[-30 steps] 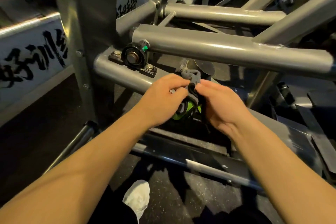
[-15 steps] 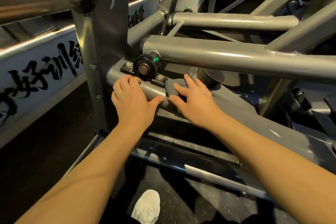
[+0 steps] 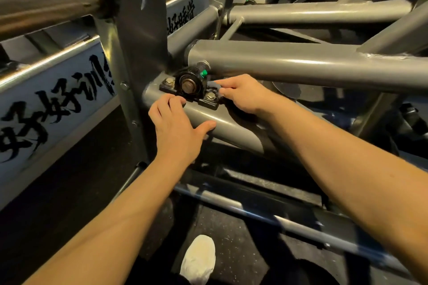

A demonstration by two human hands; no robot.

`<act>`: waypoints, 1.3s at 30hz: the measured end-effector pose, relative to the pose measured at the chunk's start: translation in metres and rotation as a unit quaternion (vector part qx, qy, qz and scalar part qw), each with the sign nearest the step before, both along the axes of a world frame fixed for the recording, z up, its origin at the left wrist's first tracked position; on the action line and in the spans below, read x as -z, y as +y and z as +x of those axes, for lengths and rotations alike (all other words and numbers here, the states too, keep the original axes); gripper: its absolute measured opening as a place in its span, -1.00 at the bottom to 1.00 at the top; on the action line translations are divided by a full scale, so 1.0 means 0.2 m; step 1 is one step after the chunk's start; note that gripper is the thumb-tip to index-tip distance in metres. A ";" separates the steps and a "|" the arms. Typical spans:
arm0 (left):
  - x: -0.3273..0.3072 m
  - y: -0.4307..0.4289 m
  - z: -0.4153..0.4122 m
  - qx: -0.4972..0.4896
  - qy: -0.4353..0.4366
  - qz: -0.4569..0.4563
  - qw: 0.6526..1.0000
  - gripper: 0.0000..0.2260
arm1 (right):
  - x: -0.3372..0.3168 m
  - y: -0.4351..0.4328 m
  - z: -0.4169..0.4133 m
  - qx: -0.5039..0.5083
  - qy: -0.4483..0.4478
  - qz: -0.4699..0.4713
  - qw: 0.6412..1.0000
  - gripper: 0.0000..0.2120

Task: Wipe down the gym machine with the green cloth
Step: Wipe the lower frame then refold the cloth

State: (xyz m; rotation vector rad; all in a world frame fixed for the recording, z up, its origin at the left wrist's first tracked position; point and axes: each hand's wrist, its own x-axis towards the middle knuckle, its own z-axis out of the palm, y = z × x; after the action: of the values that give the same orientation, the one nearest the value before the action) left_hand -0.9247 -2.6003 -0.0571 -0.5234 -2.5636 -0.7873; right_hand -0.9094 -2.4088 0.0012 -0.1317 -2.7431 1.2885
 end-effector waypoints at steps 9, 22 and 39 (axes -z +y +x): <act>0.02 0.01 0.01 0.014 0.022 -0.034 0.999 -0.30 | 0.01 0.03 -0.02 -0.036 -0.018 0.097 0.994 -0.72; 0.00 0.01 0.02 0.017 0.040 -0.064 0.997 -0.33 | 0.11 0.15 0.36 0.038 -0.072 0.287 0.955 -0.61; 0.03 -0.16 -0.03 0.065 0.058 0.009 0.996 -0.49 | 0.43 -0.23 0.55 0.135 0.217 0.410 0.876 -0.32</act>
State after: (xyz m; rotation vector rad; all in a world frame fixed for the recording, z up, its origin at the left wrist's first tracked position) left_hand -0.9303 -2.6313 -0.0628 -0.7152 -2.4321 -0.7993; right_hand -0.7997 -2.4553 -0.0854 -0.1205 -2.4906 0.0097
